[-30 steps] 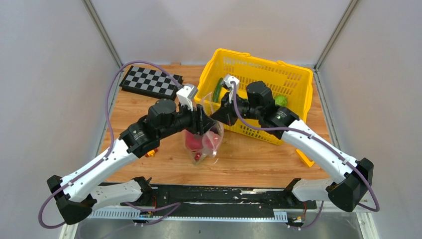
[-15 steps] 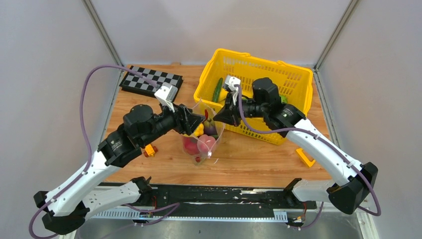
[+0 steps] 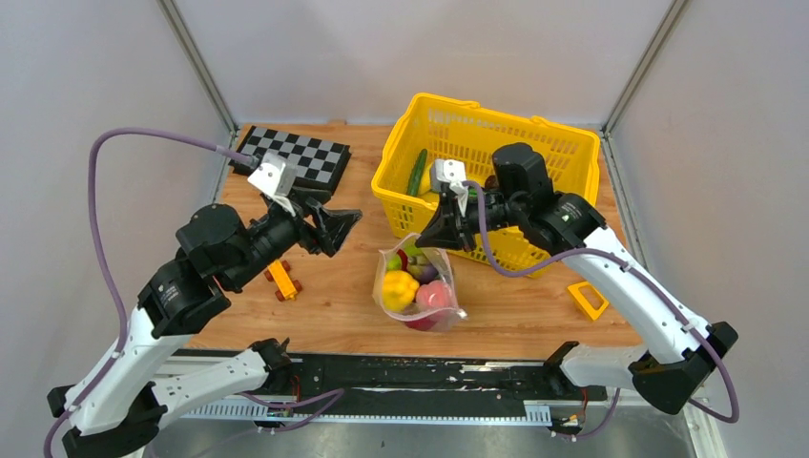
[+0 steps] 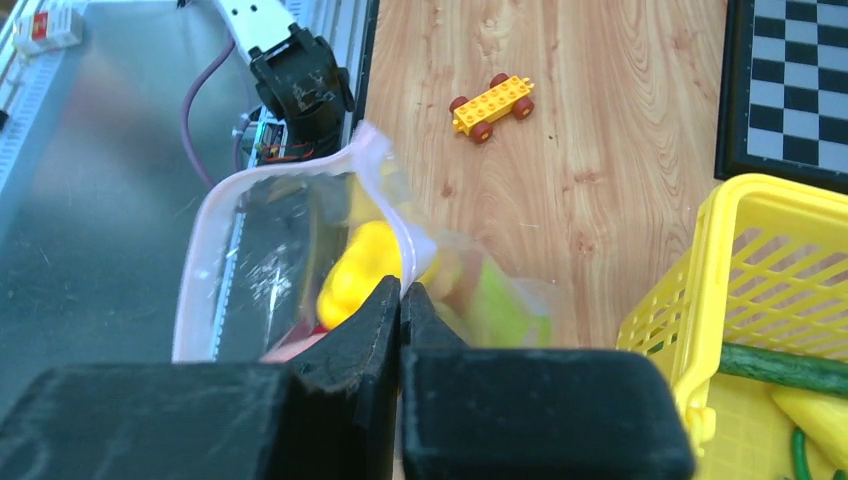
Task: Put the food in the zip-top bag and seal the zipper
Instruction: Adjust the zipper food storage bag at the center of the board.
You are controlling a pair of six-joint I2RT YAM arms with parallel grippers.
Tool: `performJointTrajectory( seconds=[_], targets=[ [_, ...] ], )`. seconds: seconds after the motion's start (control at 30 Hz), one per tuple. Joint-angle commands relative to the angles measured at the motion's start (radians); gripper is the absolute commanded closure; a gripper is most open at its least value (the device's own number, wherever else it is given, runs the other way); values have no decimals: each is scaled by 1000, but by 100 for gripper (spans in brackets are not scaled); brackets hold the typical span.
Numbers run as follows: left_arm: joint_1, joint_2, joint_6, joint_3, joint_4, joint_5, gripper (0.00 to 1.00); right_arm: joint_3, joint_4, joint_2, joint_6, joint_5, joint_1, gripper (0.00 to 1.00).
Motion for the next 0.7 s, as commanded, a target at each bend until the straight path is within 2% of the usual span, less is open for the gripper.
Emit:
performJointTrajectory(
  seconds=[0.0,0.1,0.37,0.53,0.67],
  targets=[
    [2,30,86,1,-26,58,22,71,-59,-50,-185,-98,-3,99],
    [2,51,123,-32,1,149,23,80,-120,-30,-270,-73,-6,98],
    [2,107,245,-147,116,392,26,157,-217,127,-356,25,-24,93],
    [1,90,317,-205,160,425,25,220,-257,230,-379,24,-43,92],
    [2,21,360,-260,211,380,25,243,-267,264,-398,16,-48,92]
  ],
)
